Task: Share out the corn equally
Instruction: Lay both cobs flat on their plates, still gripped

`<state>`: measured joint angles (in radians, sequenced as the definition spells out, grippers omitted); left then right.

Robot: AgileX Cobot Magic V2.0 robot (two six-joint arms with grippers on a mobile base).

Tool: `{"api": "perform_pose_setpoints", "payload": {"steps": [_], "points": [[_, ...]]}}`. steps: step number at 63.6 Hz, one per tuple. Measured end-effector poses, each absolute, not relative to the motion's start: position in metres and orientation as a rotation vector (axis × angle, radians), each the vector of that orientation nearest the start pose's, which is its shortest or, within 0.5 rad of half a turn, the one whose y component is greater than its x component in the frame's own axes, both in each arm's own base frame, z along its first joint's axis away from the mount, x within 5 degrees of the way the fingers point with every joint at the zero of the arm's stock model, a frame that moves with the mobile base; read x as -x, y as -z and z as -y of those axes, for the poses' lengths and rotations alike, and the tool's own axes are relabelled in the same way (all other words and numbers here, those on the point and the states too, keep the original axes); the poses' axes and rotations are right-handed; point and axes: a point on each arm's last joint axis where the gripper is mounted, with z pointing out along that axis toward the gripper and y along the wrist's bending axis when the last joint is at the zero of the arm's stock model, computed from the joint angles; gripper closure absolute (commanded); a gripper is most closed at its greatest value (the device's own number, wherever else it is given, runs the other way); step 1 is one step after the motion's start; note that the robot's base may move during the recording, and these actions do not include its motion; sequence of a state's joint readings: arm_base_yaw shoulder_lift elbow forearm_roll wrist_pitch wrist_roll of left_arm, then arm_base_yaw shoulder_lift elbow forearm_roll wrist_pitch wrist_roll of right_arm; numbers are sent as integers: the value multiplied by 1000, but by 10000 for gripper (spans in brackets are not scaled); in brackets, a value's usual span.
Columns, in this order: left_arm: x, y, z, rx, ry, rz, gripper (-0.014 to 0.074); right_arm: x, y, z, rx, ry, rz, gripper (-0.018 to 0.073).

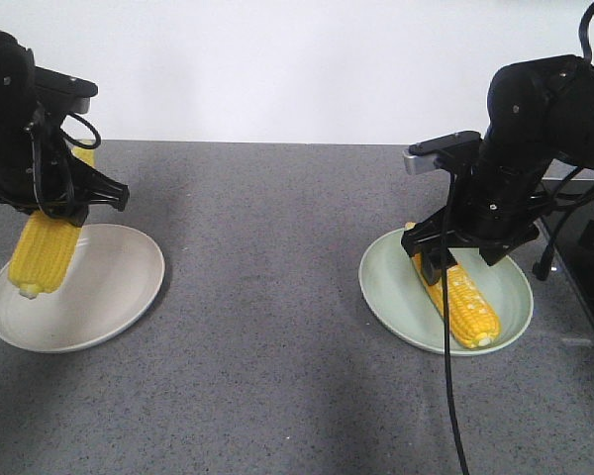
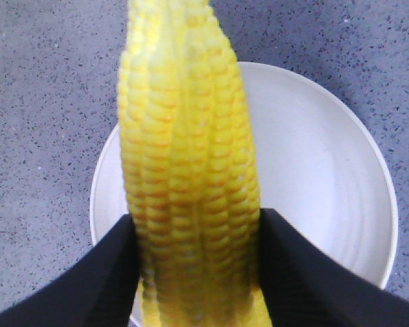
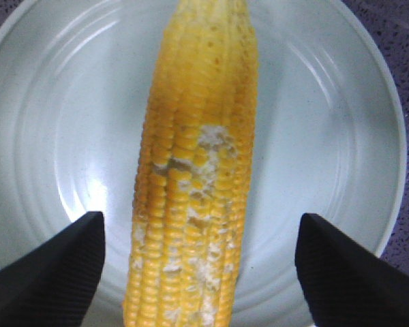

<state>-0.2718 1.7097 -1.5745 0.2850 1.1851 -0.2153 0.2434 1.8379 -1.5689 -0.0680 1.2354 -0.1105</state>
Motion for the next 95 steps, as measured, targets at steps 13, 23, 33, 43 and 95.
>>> {"api": "perform_pose_setpoints", "payload": {"steps": [13,23,33,43,95], "points": [[-362,-308,77,-173,-267,-2768,592,-362,-284,-83,547,95,-2900,-3],[-369,-290,79,-182,-281,-2818,582,-357,-296,-80,544,119,-2865,-3],[-371,-283,80,-185,-289,-2839,537,-354,-303,-78,542,134,-2843,-3],[-371,-283,80,-185,-290,-2841,461,-354,-304,-78,543,139,-2841,-3],[-370,-282,79,-172,-297,-2857,301,-353,-304,-78,543,140,-2843,-3]]}}
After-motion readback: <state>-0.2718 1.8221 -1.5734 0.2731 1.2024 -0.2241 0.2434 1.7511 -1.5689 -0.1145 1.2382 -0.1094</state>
